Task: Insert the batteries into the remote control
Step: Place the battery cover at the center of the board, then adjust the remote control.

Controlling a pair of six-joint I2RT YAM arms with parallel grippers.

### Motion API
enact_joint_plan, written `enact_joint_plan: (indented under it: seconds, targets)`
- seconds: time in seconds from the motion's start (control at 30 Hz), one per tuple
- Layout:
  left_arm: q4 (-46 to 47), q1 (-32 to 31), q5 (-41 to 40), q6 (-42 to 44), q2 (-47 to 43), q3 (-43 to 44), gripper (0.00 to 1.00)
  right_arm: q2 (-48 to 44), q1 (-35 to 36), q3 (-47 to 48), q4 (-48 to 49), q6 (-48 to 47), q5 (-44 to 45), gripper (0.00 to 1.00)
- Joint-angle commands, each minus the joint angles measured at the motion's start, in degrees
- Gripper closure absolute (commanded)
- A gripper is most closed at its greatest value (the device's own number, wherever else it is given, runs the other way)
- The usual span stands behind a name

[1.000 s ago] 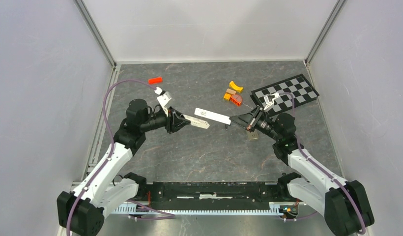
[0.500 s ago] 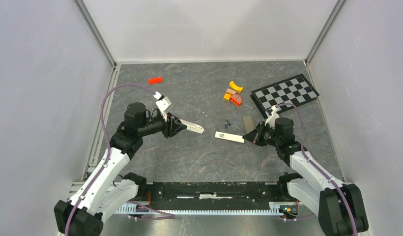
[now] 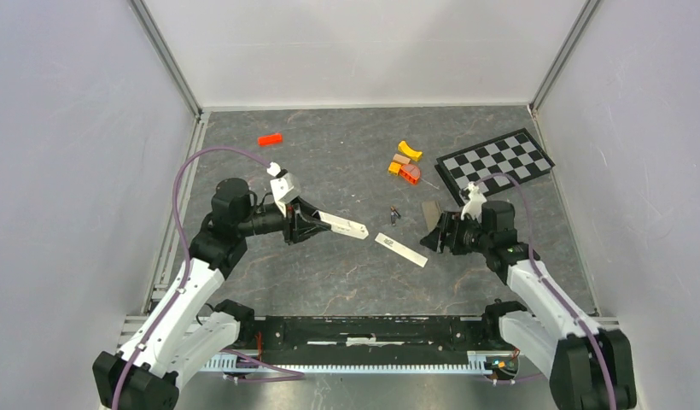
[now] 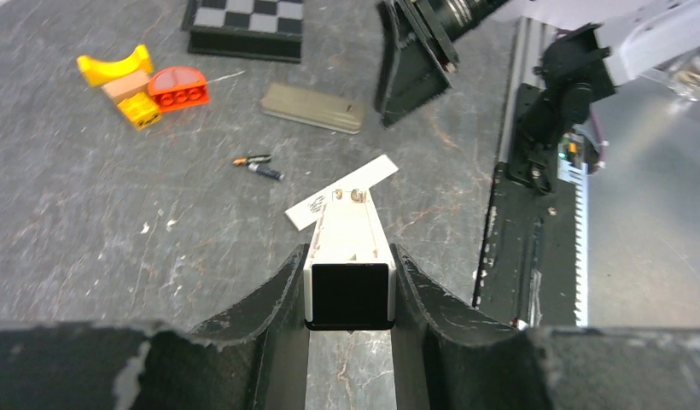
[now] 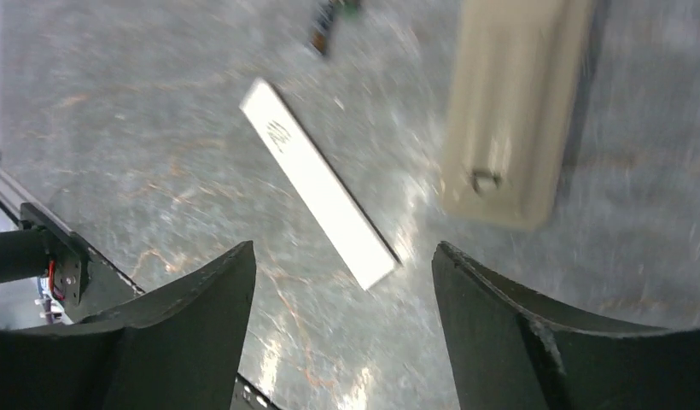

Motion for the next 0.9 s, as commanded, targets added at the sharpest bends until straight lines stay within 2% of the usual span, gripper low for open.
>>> enact_joint_plan:
  seconds: [0.0,0.1,0.23,0.37,0.67,0.87]
  targets:
    - [6.6,0.0,11.0,1.6,0.2,1.0,0.98,-8.4,0.2,3.8,10.5,-3.5,-10.4,0.16]
    - [9.5,-0.1,16.5,0.1,1.5,1.7,0.98,-12.5,3.2,3.3,20.4,-4.5,-19.5,0.09]
    - [12.0,0.0,22.7,-1.8,4.2,3.5,0.98,-16.7,10.6,6.5,25.5,-9.9,-16.2,0.08]
    - [12.5,-0.1,24.9,-2.0,5.4,4.7,0.97,-17.4,16.8,9.0,32.6,-14.2,-16.0,0.06]
    - [13.9,-0.1,26.7,-1.9,6.0,5.0,0.97,-7.8,27.8,17.4,27.0,-26.0,-19.0,0.05]
    - [14.7,-0.1,27.1,-1.5,5.3,4.8,0.97,-0.4,35.5,23.3,16.7,-34.0,-14.1,0.05]
